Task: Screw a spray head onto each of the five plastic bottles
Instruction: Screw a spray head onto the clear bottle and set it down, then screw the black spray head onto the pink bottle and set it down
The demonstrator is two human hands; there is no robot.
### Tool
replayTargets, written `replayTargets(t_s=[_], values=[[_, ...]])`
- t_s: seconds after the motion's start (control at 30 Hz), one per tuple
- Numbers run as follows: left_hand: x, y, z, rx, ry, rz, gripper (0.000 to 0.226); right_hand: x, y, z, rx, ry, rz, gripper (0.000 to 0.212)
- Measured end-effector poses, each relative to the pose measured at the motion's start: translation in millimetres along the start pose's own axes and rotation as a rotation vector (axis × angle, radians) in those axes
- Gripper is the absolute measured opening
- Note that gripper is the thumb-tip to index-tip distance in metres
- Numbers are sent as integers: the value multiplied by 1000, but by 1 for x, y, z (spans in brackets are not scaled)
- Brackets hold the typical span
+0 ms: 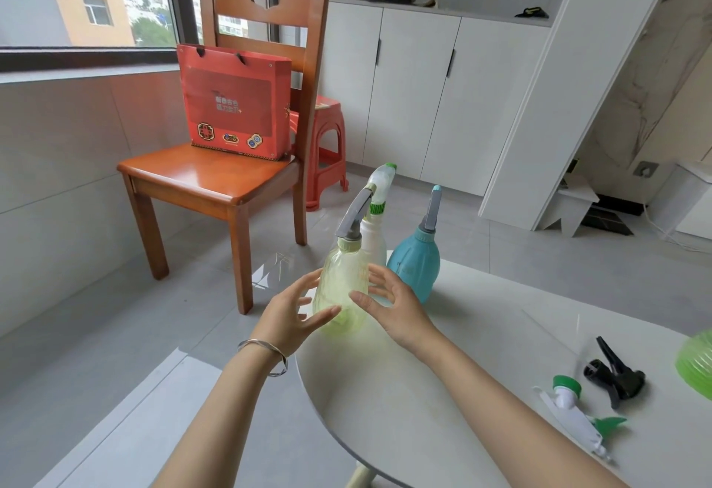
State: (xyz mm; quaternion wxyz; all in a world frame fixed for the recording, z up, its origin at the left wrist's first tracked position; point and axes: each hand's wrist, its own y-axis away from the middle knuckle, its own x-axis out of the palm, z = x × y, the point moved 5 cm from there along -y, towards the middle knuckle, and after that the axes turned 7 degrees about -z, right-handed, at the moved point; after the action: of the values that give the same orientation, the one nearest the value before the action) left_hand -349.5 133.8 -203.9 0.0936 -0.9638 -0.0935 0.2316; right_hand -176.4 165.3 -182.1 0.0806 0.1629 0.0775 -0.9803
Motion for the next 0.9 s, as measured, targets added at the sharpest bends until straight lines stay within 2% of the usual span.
replayTargets(t_s=[0.13, 0.2, 0.33, 0.57, 0.7, 0.9], values=[[-12, 6, -13, 0, -85, -55, 88, -10, 9, 5, -9, -18, -35, 57], [-22, 10, -31, 46, -88, -141, 90, -19, 15, 8, -13, -31, -47, 53], [-37, 23, -74, 183, -18, -306, 78, -51, 33, 18, -41, -36, -79, 47], [-7, 52, -143, 345, 64, -371, 51, -159, 80, 46, -142, 54, -195, 44], [38, 58, -185, 413, 51, -322, 51, -236, 113, 58, -173, 108, -305, 45], [139, 60, -238, 442, 16, -118, 46, -339, 165, 54, -204, 179, -498, 44]])
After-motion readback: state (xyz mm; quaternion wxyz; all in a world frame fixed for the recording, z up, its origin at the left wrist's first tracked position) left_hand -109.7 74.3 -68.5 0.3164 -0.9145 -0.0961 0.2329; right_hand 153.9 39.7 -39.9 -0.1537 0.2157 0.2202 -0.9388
